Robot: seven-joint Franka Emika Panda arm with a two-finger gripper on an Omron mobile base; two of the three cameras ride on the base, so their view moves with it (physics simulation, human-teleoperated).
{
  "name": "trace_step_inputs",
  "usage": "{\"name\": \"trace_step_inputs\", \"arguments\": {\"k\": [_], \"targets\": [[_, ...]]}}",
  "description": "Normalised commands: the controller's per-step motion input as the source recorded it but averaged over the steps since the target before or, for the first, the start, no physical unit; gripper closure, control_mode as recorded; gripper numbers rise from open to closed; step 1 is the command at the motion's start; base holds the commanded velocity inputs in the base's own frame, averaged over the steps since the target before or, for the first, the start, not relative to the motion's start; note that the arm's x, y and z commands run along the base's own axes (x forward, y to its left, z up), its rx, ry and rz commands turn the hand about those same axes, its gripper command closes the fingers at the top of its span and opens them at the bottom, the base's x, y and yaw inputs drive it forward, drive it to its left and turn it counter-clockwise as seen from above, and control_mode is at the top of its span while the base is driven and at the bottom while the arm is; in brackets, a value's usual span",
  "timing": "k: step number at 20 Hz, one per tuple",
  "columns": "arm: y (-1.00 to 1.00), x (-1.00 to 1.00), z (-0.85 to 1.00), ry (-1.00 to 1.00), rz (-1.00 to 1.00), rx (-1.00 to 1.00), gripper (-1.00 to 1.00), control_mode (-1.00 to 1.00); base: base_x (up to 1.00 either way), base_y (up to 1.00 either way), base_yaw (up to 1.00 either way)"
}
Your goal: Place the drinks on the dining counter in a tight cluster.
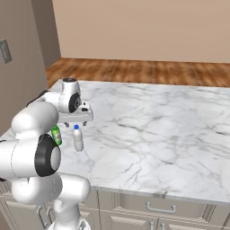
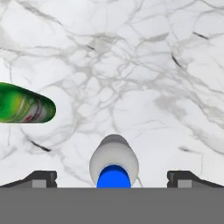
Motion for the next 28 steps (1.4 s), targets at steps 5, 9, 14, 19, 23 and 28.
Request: {"name": "trace_step_inputs", "arguments": {"k": [5,9,14,19,23,28], "targets": [[0.00,0.00,-0.08,0.00,0.00,0.00,-1.00,-1.00,0.00,0.00,0.00],[0.00,0.00,-0.14,0.00,0.00,0.00,-1.00,-1.00,0.00,0.00,0.00],[0.00,0.00,-0.20,0.00,0.00,0.00,-1.00,-1.00,0.00,0.00,0.00],[0.00,0.00,-0.20,0.00,0.00,0.00,-1.00,-1.00,0.00,0.00,0.00],[0.00,0.00,-0.09,0.00,0.00,0.00,-1.00,-1.00,0.00,0.00,0.00],[0.00,0.00,0.00,0.00,0.00,0.00,-1.00,-1.00,0.00,0.00,0.00]]}}
